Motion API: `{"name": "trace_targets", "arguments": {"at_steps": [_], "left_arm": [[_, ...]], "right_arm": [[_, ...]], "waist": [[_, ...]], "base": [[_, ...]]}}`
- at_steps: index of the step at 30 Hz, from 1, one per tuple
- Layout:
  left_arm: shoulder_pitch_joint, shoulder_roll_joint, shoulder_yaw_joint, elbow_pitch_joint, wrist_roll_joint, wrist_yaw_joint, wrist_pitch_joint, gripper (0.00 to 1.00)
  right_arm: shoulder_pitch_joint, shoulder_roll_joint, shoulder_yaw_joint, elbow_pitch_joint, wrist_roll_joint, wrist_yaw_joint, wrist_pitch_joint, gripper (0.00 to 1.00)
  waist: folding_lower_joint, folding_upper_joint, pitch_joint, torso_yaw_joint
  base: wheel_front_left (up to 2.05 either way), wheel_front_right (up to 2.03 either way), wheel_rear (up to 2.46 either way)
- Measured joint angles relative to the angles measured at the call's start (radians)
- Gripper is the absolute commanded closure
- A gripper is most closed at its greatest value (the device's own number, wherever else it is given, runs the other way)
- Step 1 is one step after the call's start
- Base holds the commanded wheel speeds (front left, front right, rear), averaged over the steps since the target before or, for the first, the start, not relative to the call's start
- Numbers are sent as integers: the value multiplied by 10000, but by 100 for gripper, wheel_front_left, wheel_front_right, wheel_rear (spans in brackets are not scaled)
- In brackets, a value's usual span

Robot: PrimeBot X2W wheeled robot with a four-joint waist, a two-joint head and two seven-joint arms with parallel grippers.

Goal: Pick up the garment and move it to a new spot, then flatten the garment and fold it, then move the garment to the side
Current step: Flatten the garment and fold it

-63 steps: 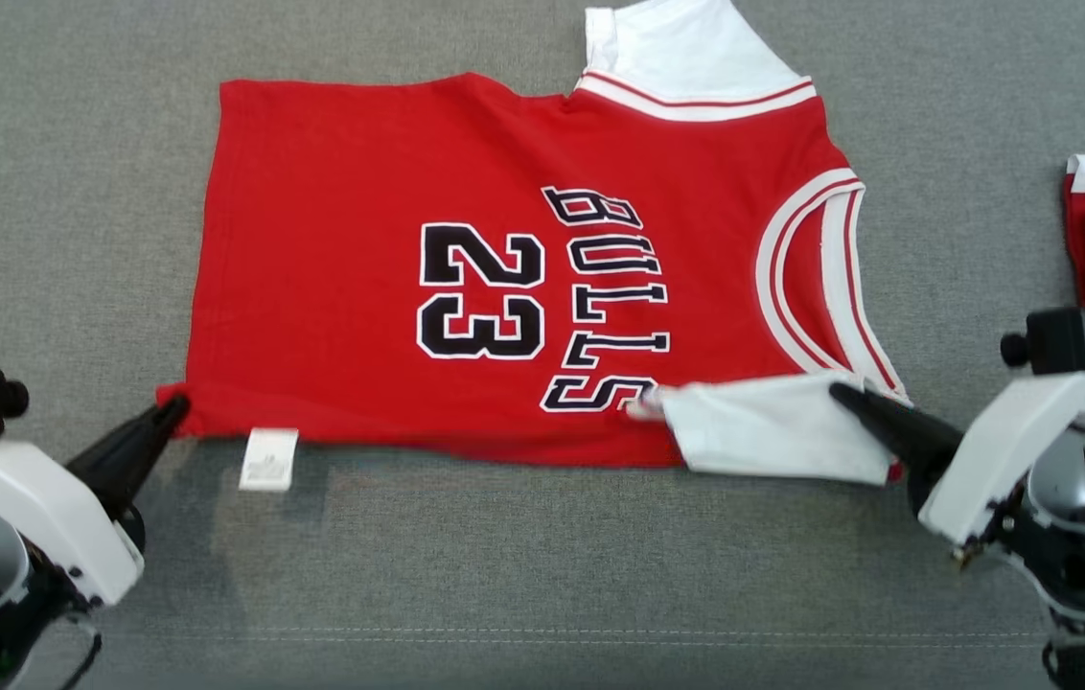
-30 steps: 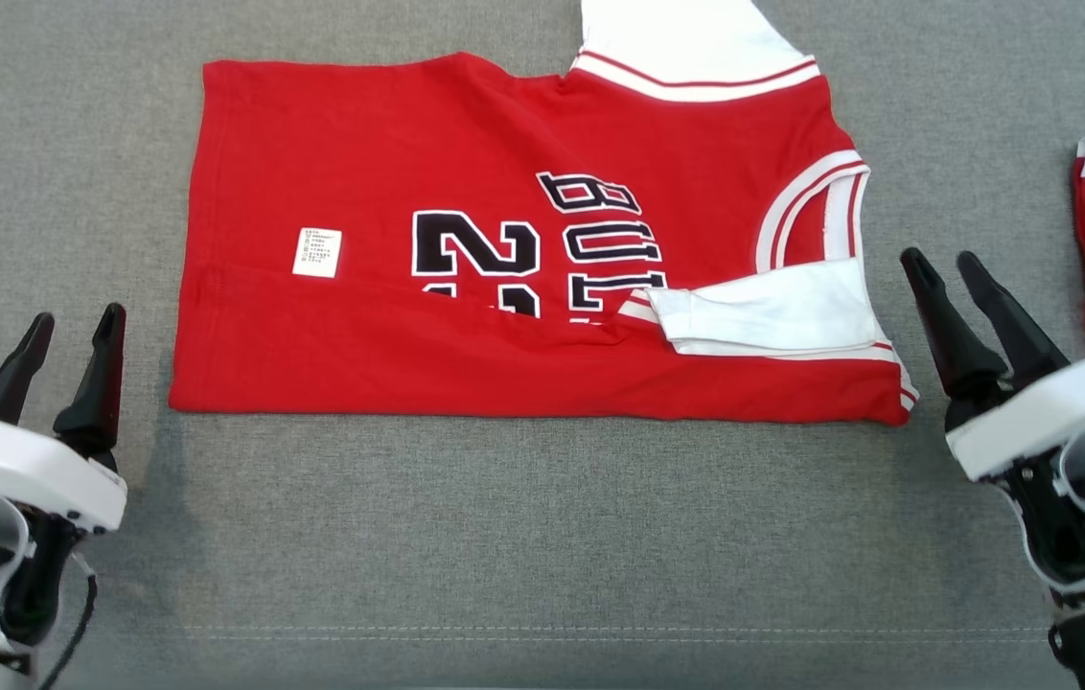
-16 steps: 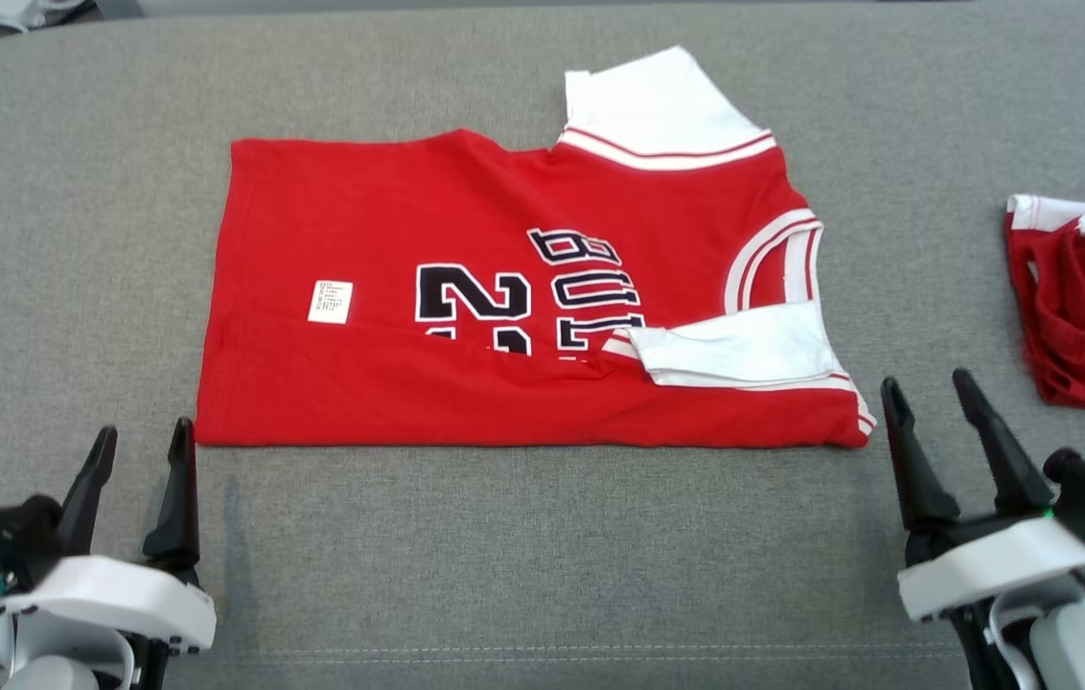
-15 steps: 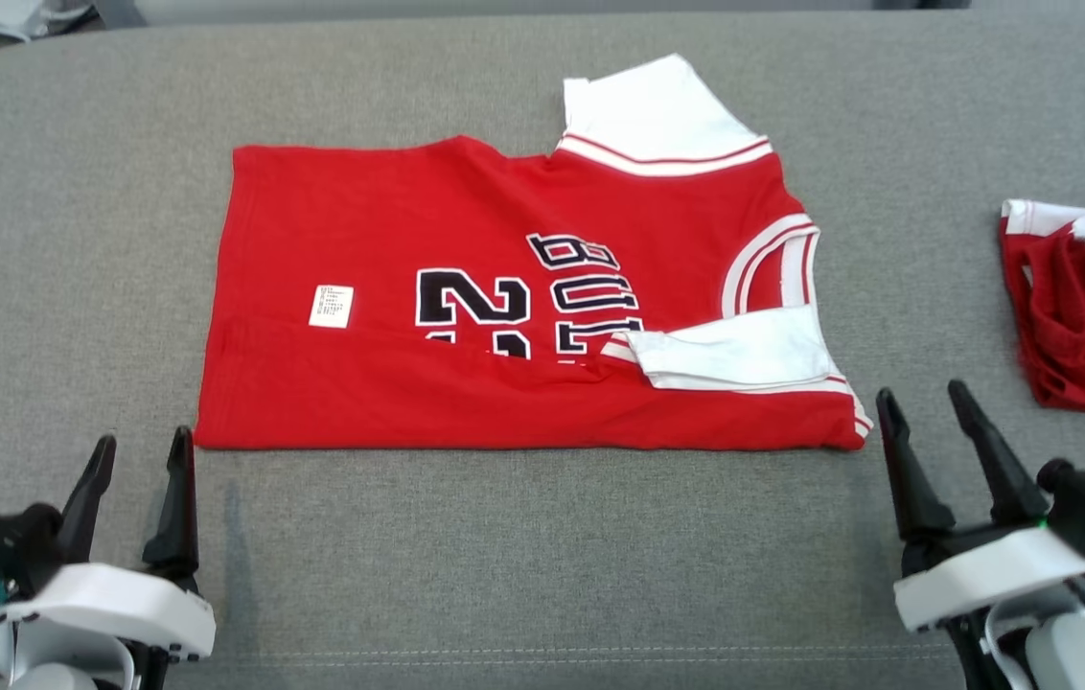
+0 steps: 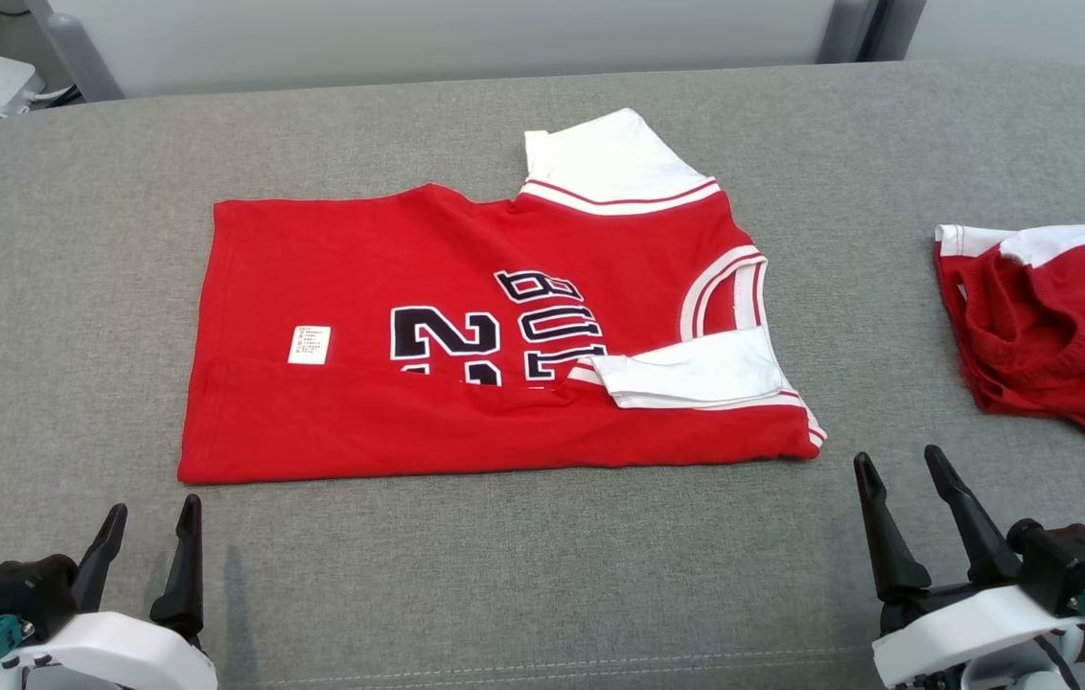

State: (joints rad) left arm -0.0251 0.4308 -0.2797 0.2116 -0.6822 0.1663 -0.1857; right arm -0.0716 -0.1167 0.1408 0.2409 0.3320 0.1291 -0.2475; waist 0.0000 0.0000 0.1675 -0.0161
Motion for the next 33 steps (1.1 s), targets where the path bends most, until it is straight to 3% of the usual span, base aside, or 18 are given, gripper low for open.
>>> {"name": "trace_targets", "arguments": {"at_steps": [6,14,24,33], "left_arm": [[-151,98,-88,293,-209,-230,516,0],[-1365,261,-54,1208,-773,-851,1175,0],[-2452,397,-92,2268,-1739,-1693,2813,0],[-3024,644,-130,2671,-2364,-2044,4071,0]], "right_arm": [[-187,56,420,468,31,0,4,0],[-2018,-305,1461,1848,393,0,370,0],[-3857,-564,2596,3591,984,0,1718,0],[-4713,-717,3266,4165,1348,2,2769,0]], "waist": [[1,0,75,-120],[0,0,510,-288],[0,0,1068,-306],[1,1,1331,-320]], "base": [[0,0,0],[0,0,0],[0,0,0],[0,0,0]]}}
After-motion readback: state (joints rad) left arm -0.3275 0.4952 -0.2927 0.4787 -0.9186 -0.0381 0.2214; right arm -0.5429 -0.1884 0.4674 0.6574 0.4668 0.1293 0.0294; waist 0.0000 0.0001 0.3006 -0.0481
